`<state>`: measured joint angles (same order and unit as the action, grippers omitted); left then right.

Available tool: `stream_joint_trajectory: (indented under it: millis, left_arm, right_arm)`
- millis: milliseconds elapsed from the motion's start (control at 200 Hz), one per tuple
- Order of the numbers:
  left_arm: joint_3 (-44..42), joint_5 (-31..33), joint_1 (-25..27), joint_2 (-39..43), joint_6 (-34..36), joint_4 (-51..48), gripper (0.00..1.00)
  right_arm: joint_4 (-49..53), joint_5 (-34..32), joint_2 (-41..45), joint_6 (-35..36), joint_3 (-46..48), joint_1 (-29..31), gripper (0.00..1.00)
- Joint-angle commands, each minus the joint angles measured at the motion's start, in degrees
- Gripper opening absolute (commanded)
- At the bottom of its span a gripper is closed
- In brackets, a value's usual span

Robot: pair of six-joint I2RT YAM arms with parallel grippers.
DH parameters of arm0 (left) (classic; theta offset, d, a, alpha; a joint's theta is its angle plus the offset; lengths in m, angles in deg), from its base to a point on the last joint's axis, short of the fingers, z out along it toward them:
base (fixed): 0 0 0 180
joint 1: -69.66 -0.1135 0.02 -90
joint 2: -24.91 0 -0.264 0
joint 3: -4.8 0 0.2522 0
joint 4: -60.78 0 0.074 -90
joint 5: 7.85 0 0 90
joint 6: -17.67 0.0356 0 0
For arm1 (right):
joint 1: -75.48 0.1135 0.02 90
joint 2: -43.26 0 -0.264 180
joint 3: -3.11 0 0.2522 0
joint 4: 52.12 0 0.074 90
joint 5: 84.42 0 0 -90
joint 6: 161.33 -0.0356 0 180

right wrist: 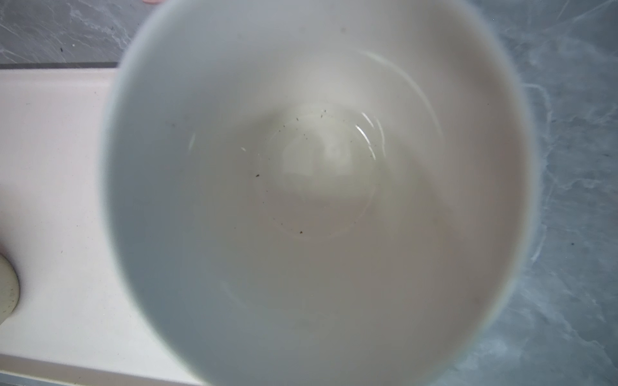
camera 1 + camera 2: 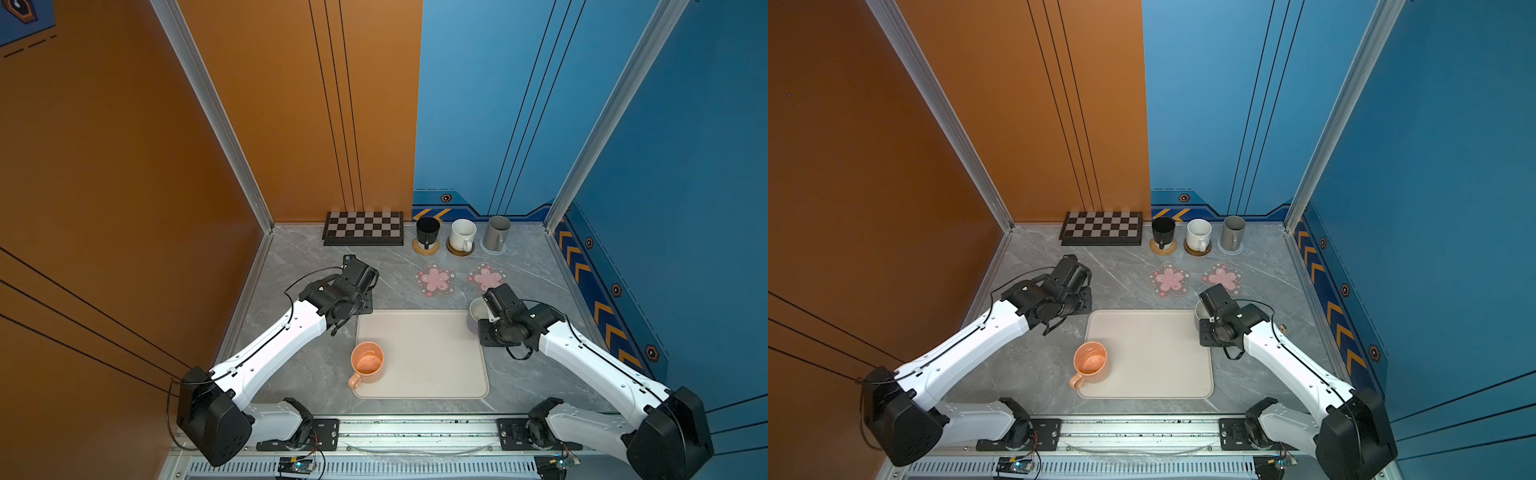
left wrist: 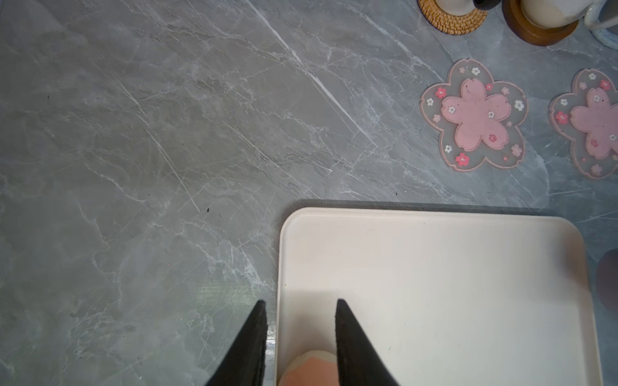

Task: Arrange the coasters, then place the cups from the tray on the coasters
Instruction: 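Carry the purple-handled mug with the right gripper to the farther pink flower coaster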

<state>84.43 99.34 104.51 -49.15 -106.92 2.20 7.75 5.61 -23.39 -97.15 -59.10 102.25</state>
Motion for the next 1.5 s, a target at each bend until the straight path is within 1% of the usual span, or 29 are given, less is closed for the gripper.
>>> stream_joint_trajectory:
  millis: [0,185,360,541,656,826,1016,1236,1497]
  left_arm:
    - [1.55,0.03,0.61,0.3,-1.26,-1.01,0.36]
    - [1.37,0.21,0.66,-0.82,-1.23,-1.0,0.36]
    - [2.71,0.51,0.4,-2.68,-1.06,-1.06,0.36]
    - [5.46,0.93,0.05,-4.98,-0.22,-1.01,0.36]
    - [7.1,1.34,-0.03,-6.61,-0.37,-0.98,0.36]
    - [9.13,0.91,0.12,-9.29,-0.41,-0.97,0.36]
    - [10.63,0.3,0.04,-11.15,0.11,-1.02,0.35]
    - [11.86,-0.7,-1.58,-12.54,0.66,-1.0,0.36]
    - [15.39,-2.36,-3.34,-16.33,1.94,-1.01,0.36]
  right_arm:
    - [-1.23,0.65,-1.04,4.89,-4.62,-2.97,0.0]
    - [-2.02,0.85,-5.11,8.33,-9.04,-7.26,0.0]
    - [-4.3,0.92,-6.48,10.29,-11.09,-11.06,0.0]
    - [-4.77,4.2,-7.32,13.16,-13.6,-16.86,0.0]
    - [-5.13,6.36,-7.42,14.86,-14.98,-19.26,0.0]
    - [-5.28,5.67,-10.27,17.73,-16.59,-20.99,0.0]
    - [-8.89,5.07,-13.26,19.79,-16.8,-21.38,0.0]
    - [-9.02,8.11,-18.15,21.16,-21.66,-23.76,0.0]
    - [-9.01,4.75,-24.51,22.58,-25.84,-24.55,0.0]
